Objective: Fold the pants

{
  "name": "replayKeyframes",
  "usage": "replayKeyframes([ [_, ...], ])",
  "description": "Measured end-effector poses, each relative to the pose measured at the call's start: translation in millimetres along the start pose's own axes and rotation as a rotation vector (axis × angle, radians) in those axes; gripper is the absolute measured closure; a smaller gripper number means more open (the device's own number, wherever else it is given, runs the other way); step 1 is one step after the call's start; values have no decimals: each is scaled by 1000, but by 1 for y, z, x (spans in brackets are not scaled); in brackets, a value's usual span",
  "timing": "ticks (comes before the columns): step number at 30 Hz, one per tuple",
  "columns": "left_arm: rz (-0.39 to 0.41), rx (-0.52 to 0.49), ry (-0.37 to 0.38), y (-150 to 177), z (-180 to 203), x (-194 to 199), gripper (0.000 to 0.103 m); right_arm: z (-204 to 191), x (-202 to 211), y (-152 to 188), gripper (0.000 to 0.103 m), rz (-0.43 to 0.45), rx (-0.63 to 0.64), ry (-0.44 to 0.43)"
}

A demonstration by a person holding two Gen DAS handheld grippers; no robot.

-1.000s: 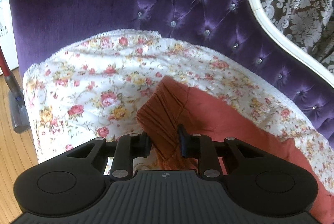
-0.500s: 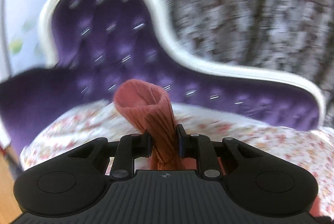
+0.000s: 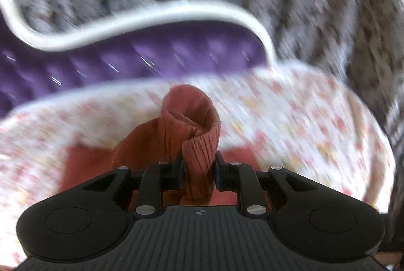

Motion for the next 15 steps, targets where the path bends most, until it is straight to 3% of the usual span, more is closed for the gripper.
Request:
replayKeyframes([
  [3,-74,-48,-3,22,17,-27,80,29,4,6,72,-8,-47,33],
  [7,-85,-97,-8,35,29,-27,76,56,13,8,72,-3,-103,59],
  [15,-24,-104,209,32,48,8,72,68,16,-11,71,38,-140,84],
])
Point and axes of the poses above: each gripper's, at about its wrist camera, not at the fingertips, and x roughly against the way its jaws point, z to its right, y to its underside, the point moved 8 cm from there along -x, roughly the way its jaws point, and after that the axes turned 14 degrees about y, right-handed, at the moved point
